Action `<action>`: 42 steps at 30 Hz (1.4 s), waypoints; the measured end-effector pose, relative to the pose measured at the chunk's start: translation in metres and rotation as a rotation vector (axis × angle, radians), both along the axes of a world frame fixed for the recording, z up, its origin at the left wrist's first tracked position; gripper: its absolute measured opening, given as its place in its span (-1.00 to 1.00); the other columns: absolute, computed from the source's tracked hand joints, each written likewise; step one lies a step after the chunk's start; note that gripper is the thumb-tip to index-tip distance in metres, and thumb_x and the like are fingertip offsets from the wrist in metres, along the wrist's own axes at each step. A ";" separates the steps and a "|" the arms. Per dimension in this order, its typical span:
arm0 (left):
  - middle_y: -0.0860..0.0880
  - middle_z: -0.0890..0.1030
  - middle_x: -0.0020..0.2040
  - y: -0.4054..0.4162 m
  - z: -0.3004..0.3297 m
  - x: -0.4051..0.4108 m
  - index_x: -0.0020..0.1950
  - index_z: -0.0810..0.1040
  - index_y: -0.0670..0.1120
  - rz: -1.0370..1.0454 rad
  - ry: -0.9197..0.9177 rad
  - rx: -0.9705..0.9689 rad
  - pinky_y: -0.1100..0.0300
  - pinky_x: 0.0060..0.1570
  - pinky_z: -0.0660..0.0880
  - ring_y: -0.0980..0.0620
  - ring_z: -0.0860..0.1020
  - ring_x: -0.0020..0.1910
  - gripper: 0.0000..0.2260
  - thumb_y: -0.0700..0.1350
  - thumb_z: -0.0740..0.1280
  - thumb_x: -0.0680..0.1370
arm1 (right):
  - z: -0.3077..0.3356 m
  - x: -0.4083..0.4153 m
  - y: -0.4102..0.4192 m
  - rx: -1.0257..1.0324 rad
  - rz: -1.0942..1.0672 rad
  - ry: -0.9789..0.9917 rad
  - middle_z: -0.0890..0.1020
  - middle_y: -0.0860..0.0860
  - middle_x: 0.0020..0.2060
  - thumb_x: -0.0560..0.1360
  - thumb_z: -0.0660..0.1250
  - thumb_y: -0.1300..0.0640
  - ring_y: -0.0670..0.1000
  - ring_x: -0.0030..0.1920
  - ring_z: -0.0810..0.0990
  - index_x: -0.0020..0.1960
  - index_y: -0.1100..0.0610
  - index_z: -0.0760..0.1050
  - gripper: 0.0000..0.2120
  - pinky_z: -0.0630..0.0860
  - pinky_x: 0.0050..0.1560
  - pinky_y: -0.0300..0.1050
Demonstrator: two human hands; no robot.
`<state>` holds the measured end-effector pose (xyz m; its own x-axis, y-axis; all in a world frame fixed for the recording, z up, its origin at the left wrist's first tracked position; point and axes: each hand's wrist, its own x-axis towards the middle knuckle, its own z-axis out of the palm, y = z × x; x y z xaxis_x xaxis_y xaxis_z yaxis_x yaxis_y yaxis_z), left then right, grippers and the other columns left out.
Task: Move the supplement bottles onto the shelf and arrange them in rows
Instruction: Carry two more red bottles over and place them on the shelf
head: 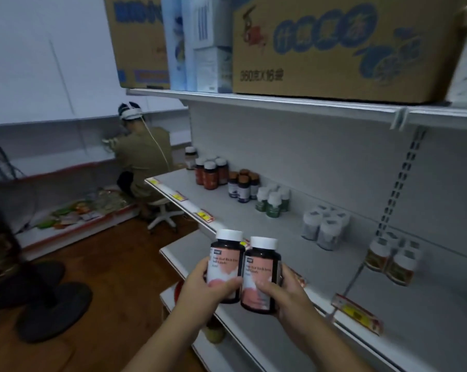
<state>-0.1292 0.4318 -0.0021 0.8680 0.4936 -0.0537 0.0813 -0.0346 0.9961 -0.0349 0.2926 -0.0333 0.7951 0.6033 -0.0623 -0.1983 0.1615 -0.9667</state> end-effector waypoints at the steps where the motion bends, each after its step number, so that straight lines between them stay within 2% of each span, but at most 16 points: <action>1: -0.07 0.65 0.00 0.020 -0.001 0.009 0.18 0.49 -0.08 0.024 -0.007 0.001 0.28 -0.28 0.59 -0.02 0.64 -0.05 -0.59 -0.24 0.48 0.37 | 0.000 0.010 0.019 0.009 0.008 -0.002 0.68 0.11 0.06 0.18 0.44 0.13 0.17 0.08 0.64 0.20 0.07 0.46 -0.42 0.56 0.12 0.19; 5: -0.03 0.63 0.00 0.095 0.003 0.055 0.11 0.47 0.01 0.073 -0.025 -0.001 0.30 -0.31 0.57 0.02 0.64 -0.06 -0.61 -0.26 0.48 0.36 | 0.004 0.059 0.095 0.029 0.042 -0.019 0.69 0.06 0.04 0.23 0.42 0.14 0.12 0.07 0.65 0.19 0.00 0.46 -0.47 0.57 0.09 0.14; 8: 0.00 0.63 0.00 0.150 0.012 0.086 0.13 0.48 0.00 0.088 -0.005 0.025 0.33 -0.31 0.56 0.06 0.63 -0.07 -0.60 -0.24 0.48 0.37 | 0.010 0.095 0.151 0.027 0.073 -0.034 0.69 0.03 0.03 0.16 0.47 0.05 0.07 0.05 0.66 0.20 -0.01 0.47 -0.39 0.59 0.05 0.06; 12: 0.00 0.63 -0.04 0.219 0.020 0.118 0.13 0.48 -0.04 0.111 0.004 0.054 0.43 -0.43 0.51 0.24 0.65 -0.26 -0.64 -0.29 0.45 0.39 | 0.019 0.136 0.223 0.001 0.135 -0.078 0.67 0.02 0.06 0.24 0.45 0.08 0.01 0.06 0.66 0.21 -0.04 0.45 -0.46 0.61 -0.01 -0.07; 15: 0.00 0.65 0.02 0.268 0.015 0.139 0.17 0.50 -0.06 0.125 0.023 0.092 0.39 -0.34 0.54 0.20 0.65 -0.16 -0.61 -0.26 0.46 0.39 | 0.022 0.160 0.269 -0.031 0.166 -0.123 0.67 -0.01 0.07 0.26 0.47 0.09 -0.01 0.09 0.64 0.22 -0.09 0.44 -0.46 0.59 0.11 0.05; 17: 0.00 0.65 0.03 0.298 0.013 0.157 0.19 0.50 -0.07 0.123 0.034 0.093 0.36 -0.29 0.55 0.13 0.64 -0.06 -0.60 -0.24 0.47 0.38 | 0.021 0.175 0.296 -0.036 0.158 -0.142 0.69 -0.02 0.03 0.29 0.48 0.15 -0.01 0.06 0.66 0.21 -0.12 0.44 -0.47 0.60 0.09 0.05; 20: -0.02 0.64 0.06 0.341 0.009 0.188 0.21 0.49 -0.09 0.099 0.045 0.091 0.35 -0.27 0.55 0.10 0.62 -0.02 -0.59 -0.25 0.46 0.39 | 0.014 0.197 0.335 -0.049 0.096 -0.161 0.69 -0.04 -0.03 0.37 0.45 0.29 -0.06 0.00 0.67 0.19 -0.11 0.43 -0.50 0.61 -0.04 -0.10; 23: -0.07 0.61 0.04 0.397 0.003 0.222 0.20 0.47 -0.12 0.051 0.060 0.067 0.40 -0.39 0.53 0.09 0.60 -0.07 -0.62 -0.32 0.42 0.42 | 0.004 0.214 0.379 -0.109 0.036 -0.194 0.63 -0.08 0.06 0.40 0.42 0.31 -0.11 0.05 0.62 0.18 -0.14 0.38 -0.49 0.57 -0.04 -0.24; 26: -0.01 0.61 0.08 0.465 0.000 0.262 0.19 0.47 -0.03 -0.018 0.056 0.108 0.34 -0.22 0.54 0.10 0.59 0.00 -0.60 -0.21 0.47 0.39 | -0.002 0.239 0.431 -0.156 -0.004 -0.233 0.57 -0.12 0.15 0.40 0.43 0.22 -0.14 0.14 0.55 0.20 -0.21 0.32 -0.46 0.52 -0.02 -0.27; 28: 0.02 0.61 0.09 0.513 -0.004 0.289 0.22 0.45 0.00 -0.072 0.092 0.153 0.26 -0.07 0.52 0.08 0.58 0.06 -0.53 -0.17 0.50 0.37 | -0.006 0.260 0.472 -0.213 -0.100 -0.243 0.51 -0.11 0.23 0.37 0.46 0.10 -0.09 0.21 0.51 0.35 -0.17 0.24 -0.35 0.54 0.04 -0.16; 29: 0.00 0.60 0.12 0.535 -0.006 0.303 0.25 0.44 -0.02 -0.086 0.111 0.154 0.22 -0.03 0.53 0.06 0.57 0.07 -0.50 -0.17 0.50 0.36 | -0.008 0.269 0.494 -0.239 -0.156 -0.235 0.48 -0.09 0.27 0.37 0.47 0.07 -0.05 0.26 0.48 0.39 -0.14 0.20 -0.29 0.52 0.15 -0.06; 32: 0.07 0.49 0.24 0.584 -0.012 0.344 0.31 0.35 0.00 -0.123 0.173 0.223 0.14 0.05 0.52 0.01 0.52 0.14 -0.41 -0.14 0.51 0.35 | -0.019 0.290 0.552 -0.326 -0.251 -0.212 0.42 -0.12 0.27 0.34 0.50 0.05 -0.01 0.33 0.41 0.34 -0.15 0.18 -0.29 0.38 0.35 0.04; 34: 0.04 0.47 0.20 0.608 -0.018 0.376 0.40 0.31 -0.06 -0.159 0.173 0.252 0.16 0.10 0.45 -0.08 0.47 0.24 -0.35 -0.17 0.50 0.37 | -0.026 0.302 0.579 -0.373 -0.318 -0.195 0.42 -0.15 0.23 0.31 0.51 0.05 -0.04 0.25 0.44 0.32 -0.19 0.17 -0.27 0.40 0.27 -0.05; 37: -0.07 0.52 0.25 0.630 -0.029 0.422 0.34 0.38 -0.10 -0.239 0.165 0.311 0.06 0.14 0.46 -0.12 0.48 0.25 -0.46 -0.17 0.48 0.40 | -0.030 0.315 0.602 -0.440 -0.426 -0.224 0.42 -0.17 0.13 0.32 0.50 0.07 -0.09 0.14 0.43 0.30 -0.17 0.20 -0.31 0.38 0.20 -0.13; 40: -0.06 0.60 0.19 0.648 -0.047 0.455 0.23 0.44 0.06 -0.278 0.092 0.316 -0.08 0.15 0.52 -0.10 0.56 0.17 -0.50 -0.05 0.49 0.34 | -0.037 0.329 0.620 -0.512 -0.514 -0.290 0.43 -0.25 0.14 0.35 0.47 0.00 -0.13 0.18 0.44 0.29 -0.23 0.18 -0.35 0.40 0.14 -0.20; 42: 0.08 0.61 0.14 0.656 -0.062 0.466 0.17 0.43 0.23 -0.272 0.047 0.263 -0.09 0.13 0.53 0.00 0.58 0.14 -0.53 0.02 0.46 0.30 | -0.039 0.340 0.630 -0.527 -0.556 -0.332 0.42 -0.36 0.10 0.38 0.45 -0.03 -0.19 0.15 0.45 0.24 -0.29 0.15 -0.40 0.37 0.05 -0.33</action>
